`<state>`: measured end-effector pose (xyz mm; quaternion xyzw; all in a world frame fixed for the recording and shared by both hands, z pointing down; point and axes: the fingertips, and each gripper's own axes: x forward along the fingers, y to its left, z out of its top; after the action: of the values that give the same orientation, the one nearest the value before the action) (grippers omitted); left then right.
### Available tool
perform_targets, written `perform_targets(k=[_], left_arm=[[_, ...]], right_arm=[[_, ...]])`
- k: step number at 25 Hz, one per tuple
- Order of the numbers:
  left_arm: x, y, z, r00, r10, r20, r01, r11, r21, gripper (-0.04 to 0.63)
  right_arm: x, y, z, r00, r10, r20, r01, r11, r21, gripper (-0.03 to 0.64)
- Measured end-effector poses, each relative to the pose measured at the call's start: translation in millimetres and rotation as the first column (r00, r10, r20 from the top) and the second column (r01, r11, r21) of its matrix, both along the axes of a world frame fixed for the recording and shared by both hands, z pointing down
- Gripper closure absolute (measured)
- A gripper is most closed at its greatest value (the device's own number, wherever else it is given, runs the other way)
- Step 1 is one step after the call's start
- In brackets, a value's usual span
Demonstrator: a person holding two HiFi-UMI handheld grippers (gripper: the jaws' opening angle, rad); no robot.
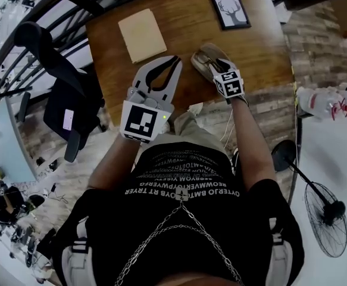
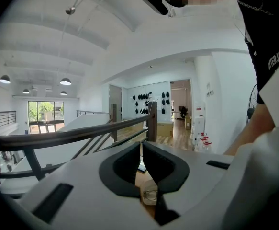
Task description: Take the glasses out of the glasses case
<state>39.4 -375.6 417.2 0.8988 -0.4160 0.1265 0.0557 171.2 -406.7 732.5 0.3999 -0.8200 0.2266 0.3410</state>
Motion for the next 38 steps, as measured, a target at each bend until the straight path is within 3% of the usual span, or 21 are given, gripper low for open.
perform_targets(k=[6,14,24,38], left_arm=[[-1,1,5,1.000,-0.003,0.005,0.003,1.000,-0.007,0.557],[-9,11,7,0.999,-0.011,0.039,0.011,1.000,-0.017,0.557],[-20,20,8,0.998,-0.022,0.064,0.023,1.000,-0.020,0.557],[-27,33,-9,0.998,-0.023,0.054,0.022,1.000,0.021,0.557]], right_arm=[[2,-4,24,0.999,-0.019,-0.044,0.016,0.998,-0.055,0.509],[-1,-9,35,0.995,-0.043,-0.093,0.037,0.997,-0.064,0.510],[1,-6,38,0.986,-0.053,-0.156,0.040,0.995,-0.088,0.591],[7,-7,-4,0.993,0.006,-0.118,-0.003,1.000,0.027,0.592]])
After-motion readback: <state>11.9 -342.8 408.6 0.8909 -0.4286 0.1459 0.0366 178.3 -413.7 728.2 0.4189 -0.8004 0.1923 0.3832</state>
